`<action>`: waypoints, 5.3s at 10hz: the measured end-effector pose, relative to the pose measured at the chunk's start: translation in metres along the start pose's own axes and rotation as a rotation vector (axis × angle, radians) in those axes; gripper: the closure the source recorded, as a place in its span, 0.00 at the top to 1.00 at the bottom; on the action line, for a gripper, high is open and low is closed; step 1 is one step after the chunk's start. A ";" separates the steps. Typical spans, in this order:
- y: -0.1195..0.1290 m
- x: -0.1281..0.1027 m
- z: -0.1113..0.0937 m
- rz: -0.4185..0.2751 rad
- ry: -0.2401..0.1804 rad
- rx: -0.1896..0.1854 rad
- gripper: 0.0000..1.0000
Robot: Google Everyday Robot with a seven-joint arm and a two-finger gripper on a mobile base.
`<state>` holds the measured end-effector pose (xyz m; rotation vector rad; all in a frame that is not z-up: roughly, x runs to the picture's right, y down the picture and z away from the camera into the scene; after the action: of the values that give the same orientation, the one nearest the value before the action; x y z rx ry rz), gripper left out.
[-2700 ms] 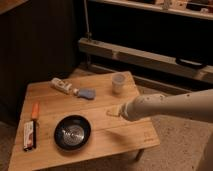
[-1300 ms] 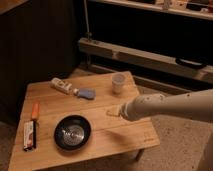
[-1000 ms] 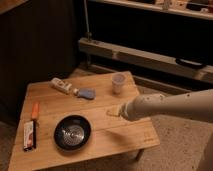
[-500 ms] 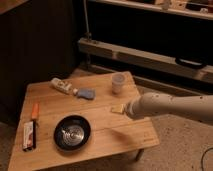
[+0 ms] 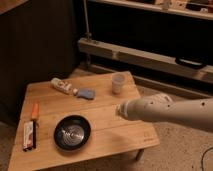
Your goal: Push the ceramic bowl across the table
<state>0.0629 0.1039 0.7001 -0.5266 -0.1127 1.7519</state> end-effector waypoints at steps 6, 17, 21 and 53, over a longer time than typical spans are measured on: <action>0.014 -0.009 -0.016 -0.033 -0.002 -0.379 0.00; 0.019 0.039 0.033 -0.461 0.034 -0.179 0.00; 0.028 0.079 0.067 -0.499 0.166 -0.170 0.00; 0.209 0.108 0.235 -0.678 0.443 -0.351 0.00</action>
<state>-0.2373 0.2006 0.8050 -0.9884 -0.2541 0.9299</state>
